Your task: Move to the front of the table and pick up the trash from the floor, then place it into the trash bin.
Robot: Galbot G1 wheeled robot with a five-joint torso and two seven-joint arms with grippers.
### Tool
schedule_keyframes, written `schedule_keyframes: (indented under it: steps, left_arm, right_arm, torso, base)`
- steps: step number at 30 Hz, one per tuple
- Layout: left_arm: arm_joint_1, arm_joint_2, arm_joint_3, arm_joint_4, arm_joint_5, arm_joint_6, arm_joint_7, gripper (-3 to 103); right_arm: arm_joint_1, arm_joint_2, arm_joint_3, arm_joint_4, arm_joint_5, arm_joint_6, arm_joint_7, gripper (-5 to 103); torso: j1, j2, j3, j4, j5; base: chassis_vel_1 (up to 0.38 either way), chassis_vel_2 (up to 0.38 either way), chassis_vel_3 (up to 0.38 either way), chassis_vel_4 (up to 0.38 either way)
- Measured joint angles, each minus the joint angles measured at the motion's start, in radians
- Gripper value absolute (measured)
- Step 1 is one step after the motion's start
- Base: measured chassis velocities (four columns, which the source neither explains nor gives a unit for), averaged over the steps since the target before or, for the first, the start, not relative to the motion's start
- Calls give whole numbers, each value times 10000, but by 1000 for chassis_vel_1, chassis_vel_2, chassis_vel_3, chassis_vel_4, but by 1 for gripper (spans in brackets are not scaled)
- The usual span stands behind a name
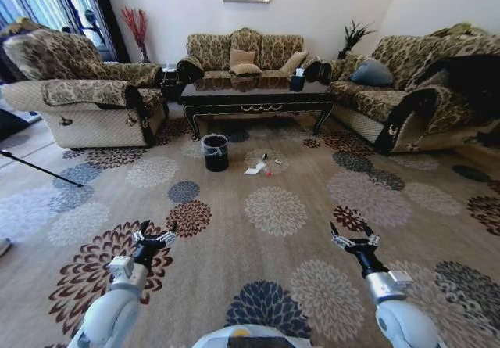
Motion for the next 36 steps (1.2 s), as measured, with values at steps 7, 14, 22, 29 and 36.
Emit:
schedule_keyframes:
  steps: [7,14,22,29,36]
  left_arm:
    - [-62,26,36,42,44,5,-1,100]
    - [-105,60,-34,115,32,5,-1,100]
    - [-131,41,-13,128,35,20,-17,100]
    - [-86,46,-42,87,32,25,-35,100]
    - [-58,46,-78,82,40,-37,-106,100]
  right_arm:
    - [52,38,-24,-18,22,-9,27,100]
    - [64,30,-54,16,46,-9,21,100]
    - [29,126,33,69,64,3,7,100]
    - [23,266,13,54,54,18,-65,100]
    - [-8,370,-46,49,26,24,-175,100]
  torso:
    - [-62,-231,-168,0,0]
    - [-112,-518,-402,0,0]
    - [-142,-811,-666,-1,-1]
    - [-148,-1109,-965,0,0]
    - [-139,-1322,-1190,0,0]
  base:
    - [0,0,0,0]
    - [0,0,0,0]
    - [0,0,0,0]
    - [0,0,0,0]
    - [0,0,0,0]
